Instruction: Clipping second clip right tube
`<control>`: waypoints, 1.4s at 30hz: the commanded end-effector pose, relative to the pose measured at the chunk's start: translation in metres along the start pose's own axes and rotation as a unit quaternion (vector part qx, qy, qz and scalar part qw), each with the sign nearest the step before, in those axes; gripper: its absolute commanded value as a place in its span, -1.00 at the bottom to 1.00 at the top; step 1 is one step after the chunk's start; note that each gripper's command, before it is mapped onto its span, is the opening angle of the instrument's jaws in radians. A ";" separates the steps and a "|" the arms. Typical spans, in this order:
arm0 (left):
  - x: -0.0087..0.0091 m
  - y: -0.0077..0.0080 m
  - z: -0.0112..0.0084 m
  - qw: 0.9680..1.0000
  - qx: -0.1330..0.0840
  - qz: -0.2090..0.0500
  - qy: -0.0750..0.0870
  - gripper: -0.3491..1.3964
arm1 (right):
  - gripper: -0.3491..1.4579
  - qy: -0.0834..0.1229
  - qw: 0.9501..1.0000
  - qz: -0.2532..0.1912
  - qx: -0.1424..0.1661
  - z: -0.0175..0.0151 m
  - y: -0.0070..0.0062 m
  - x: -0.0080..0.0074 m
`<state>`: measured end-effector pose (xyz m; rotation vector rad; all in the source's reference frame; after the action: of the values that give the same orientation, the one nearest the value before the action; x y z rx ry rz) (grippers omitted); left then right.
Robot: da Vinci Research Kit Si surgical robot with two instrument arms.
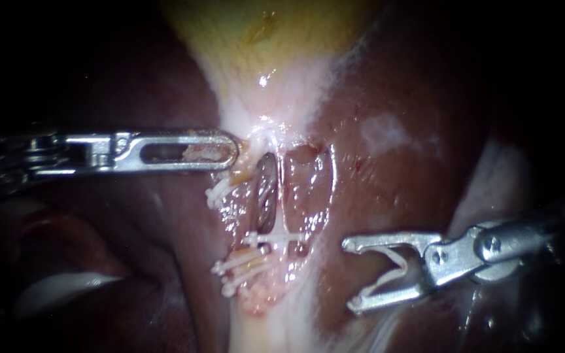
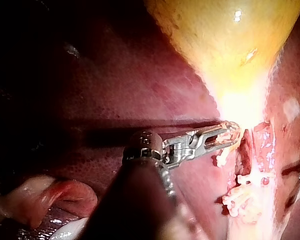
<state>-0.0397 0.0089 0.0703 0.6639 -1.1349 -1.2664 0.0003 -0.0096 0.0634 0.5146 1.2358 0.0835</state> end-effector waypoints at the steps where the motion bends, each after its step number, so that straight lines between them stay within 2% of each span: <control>1: 0.0000 0.0000 0.0000 1.000 0.001 0.000 0.000 -1.00 | -0.07 0.000 1.000 0.000 0.000 0.0000 0.0000 0.0000; 6: -0.0003 -0.0001 -0.0005 1.000 0.002 -0.001 0.002 -1.00 | -0.07 0.000 1.000 0.000 0.000 0.0000 0.0000 -0.0001; 12: -0.0019 -0.0010 -0.0032 1.000 0.004 -0.005 0.008 -1.00 | -0.07 0.000 1.000 0.000 0.000 0.0001 -0.0001 -0.0001; 17: -0.0035 -0.0026 -0.0058 1.000 0.005 -0.003 -0.003 -1.00 | -0.07 0.000 1.000 0.000 0.000 0.0001 -0.0001 -0.0001; 23: -0.0048 -0.0034 -0.0079 1.000 0.005 0.000 -0.013 -1.00 | -0.07 0.000 1.000 -0.001 0.000 0.0001 -0.0001 -0.0001; 34: -0.0048 -0.0038 -0.0082 1.000 0.004 -0.001 -0.017 -1.00 | -0.08 0.000 1.000 -0.003 -0.001 0.0003 0.0001 -0.0001; 42: -0.0047 -0.0041 -0.0082 1.000 0.003 -0.001 -0.018 -1.00 | -0.10 0.000 1.000 0.023 -0.008 0.0010 0.0016 -0.0004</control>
<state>-0.0334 0.0109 0.0624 0.6506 -1.1689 -1.2802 0.0016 -0.0084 0.0649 0.5378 1.2186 0.1484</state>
